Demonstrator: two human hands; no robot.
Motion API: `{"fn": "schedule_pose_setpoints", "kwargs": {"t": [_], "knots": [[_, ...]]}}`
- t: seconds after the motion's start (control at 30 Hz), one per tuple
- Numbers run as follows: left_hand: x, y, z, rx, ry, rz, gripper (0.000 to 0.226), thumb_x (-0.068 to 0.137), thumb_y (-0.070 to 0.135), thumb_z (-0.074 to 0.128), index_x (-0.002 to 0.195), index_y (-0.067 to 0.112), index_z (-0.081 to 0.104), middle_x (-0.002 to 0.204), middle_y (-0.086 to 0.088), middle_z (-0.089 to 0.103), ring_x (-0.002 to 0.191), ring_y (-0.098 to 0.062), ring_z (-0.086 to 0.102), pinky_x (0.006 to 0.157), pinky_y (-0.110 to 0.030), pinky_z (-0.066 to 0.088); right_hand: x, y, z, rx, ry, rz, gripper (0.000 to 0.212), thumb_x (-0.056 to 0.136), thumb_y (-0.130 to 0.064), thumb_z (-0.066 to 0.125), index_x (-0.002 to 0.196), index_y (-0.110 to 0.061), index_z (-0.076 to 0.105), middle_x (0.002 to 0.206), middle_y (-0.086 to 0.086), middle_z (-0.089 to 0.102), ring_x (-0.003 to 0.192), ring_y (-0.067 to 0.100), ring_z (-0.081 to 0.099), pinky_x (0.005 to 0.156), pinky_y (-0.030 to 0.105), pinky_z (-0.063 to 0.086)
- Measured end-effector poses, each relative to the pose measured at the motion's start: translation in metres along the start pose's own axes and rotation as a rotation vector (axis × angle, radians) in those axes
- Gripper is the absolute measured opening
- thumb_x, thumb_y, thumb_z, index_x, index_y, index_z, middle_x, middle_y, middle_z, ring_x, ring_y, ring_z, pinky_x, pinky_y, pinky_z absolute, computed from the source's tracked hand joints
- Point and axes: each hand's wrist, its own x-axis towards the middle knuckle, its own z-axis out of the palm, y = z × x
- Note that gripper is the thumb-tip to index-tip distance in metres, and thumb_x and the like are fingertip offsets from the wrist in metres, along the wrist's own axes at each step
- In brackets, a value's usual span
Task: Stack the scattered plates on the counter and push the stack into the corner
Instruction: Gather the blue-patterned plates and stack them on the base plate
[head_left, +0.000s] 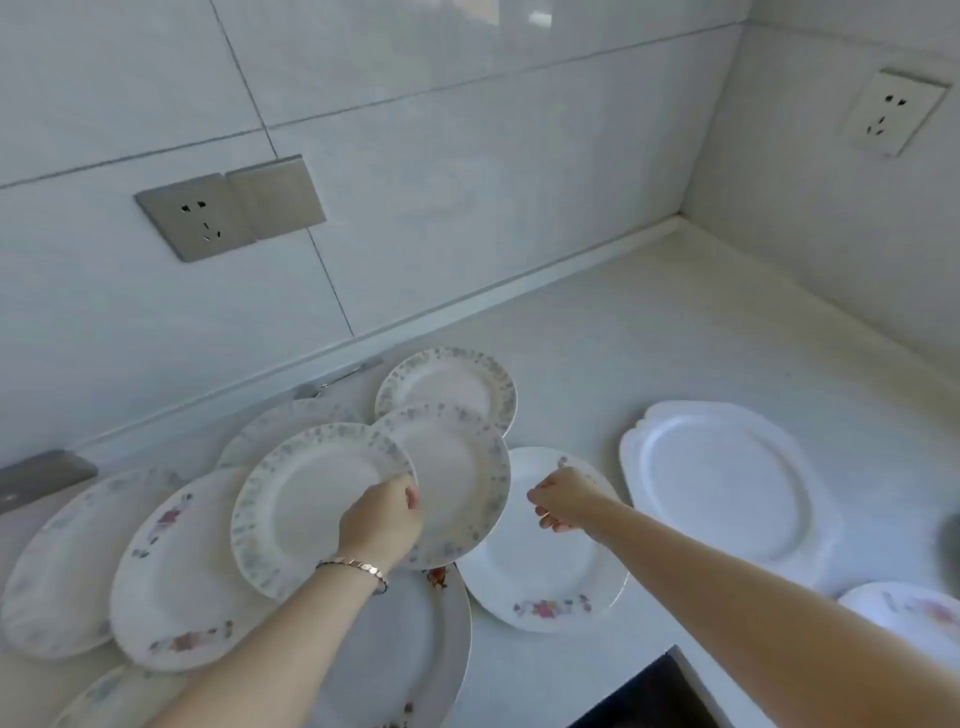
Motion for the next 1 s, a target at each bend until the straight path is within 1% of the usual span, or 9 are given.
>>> {"fn": "schedule_pose_setpoints", "kwargs": {"t": [0.13,0.23,0.3,0.4,0.6,0.7,0.8,0.9,1.0], "knots": [[0.002,-0.037,0.004,-0.053,0.05,-0.12,0.013,0.088,0.019,0.045,0.077,0.023,0.05,0.085,0.001,0.064,0.075,-0.024,0.052,0.062,-0.027,0.039,0.014,-0.018,0.045,-0.079,0.059,-0.097,0.02,0.084,-0.012,0.048,0.069,-0.008,0.06,0.062,0.006,0.063,0.053,0.014,0.054,0.068,0.033,0.055],[0.007,-0.064,0.004,-0.088,0.03,-0.188,0.011,0.089,0.017,0.046,0.085,0.026,0.05,0.094,0.0,0.066,0.083,-0.025,0.057,0.069,-0.026,0.04,0.022,-0.038,0.091,-0.01,-0.06,-0.089,0.032,0.086,-0.021,0.054,0.11,-0.001,0.061,0.092,0.015,0.071,0.073,0.021,0.063,0.075,0.029,0.05],[0.009,-0.079,0.002,-0.111,0.033,-0.208,0.013,0.089,0.014,0.045,0.091,0.022,0.055,0.101,-0.003,0.069,0.091,-0.028,0.062,0.073,-0.027,0.043,0.028,-0.05,0.114,0.087,-0.081,-0.044,0.04,0.085,-0.027,0.057,0.12,-0.007,0.055,0.104,0.011,0.069,0.095,0.025,0.064,0.086,0.03,0.048],[0.011,-0.096,0.0,-0.162,0.061,-0.221,0.024,0.089,0.012,0.045,0.107,0.015,0.061,0.104,-0.003,0.067,0.087,-0.027,0.06,0.073,-0.027,0.042,0.037,-0.064,0.137,0.279,-0.072,0.021,0.024,0.087,-0.019,0.057,0.104,-0.003,0.064,0.086,0.007,0.064,0.086,0.023,0.059,0.093,0.036,0.052],[0.013,-0.111,-0.006,-0.177,0.117,-0.195,0.026,0.089,0.013,0.047,0.112,0.017,0.06,0.103,-0.003,0.068,0.083,-0.026,0.059,0.069,-0.025,0.039,0.042,-0.068,0.144,0.553,-0.057,0.078,0.021,0.091,-0.01,0.055,0.108,-0.001,0.063,0.092,0.011,0.062,0.097,0.032,0.062,0.093,0.042,0.052],[0.014,-0.104,-0.012,-0.175,0.126,-0.184,0.026,0.089,0.014,0.048,0.111,0.017,0.061,0.106,-0.003,0.069,0.09,-0.027,0.061,0.07,-0.024,0.038,0.04,-0.062,0.135,0.559,-0.032,0.057,0.008,0.089,-0.011,0.057,0.086,-0.009,0.063,0.078,0.006,0.063,0.09,0.029,0.062,0.094,0.044,0.052],[0.016,-0.087,-0.021,-0.165,0.142,-0.154,0.026,0.088,0.014,0.05,0.111,0.017,0.062,0.107,-0.005,0.069,0.097,-0.029,0.062,0.074,-0.027,0.041,0.036,-0.049,0.11,0.564,0.032,0.051,0.018,0.087,-0.013,0.06,0.069,-0.016,0.061,0.077,0.004,0.063,0.093,0.031,0.063,0.093,0.044,0.052],[0.015,-0.061,-0.027,-0.135,0.147,-0.087,0.026,0.088,0.014,0.049,0.111,0.016,0.062,0.106,-0.004,0.069,0.098,-0.03,0.061,0.079,-0.031,0.045,0.032,-0.029,0.069,0.618,0.088,0.012,0.017,0.086,-0.009,0.06,0.07,-0.013,0.061,0.075,0.004,0.062,0.084,0.027,0.061,0.089,0.044,0.054],[0.019,-0.034,-0.025,-0.134,0.135,-0.055,0.024,0.088,0.014,0.05,0.107,0.016,0.063,0.106,-0.004,0.07,0.096,-0.03,0.062,0.073,-0.028,0.042,0.021,-0.007,0.018,0.7,0.135,-0.025,0.007,0.088,-0.006,0.059,0.081,-0.007,0.062,0.079,0.009,0.063,0.069,0.021,0.061,0.074,0.034,0.056]]}}
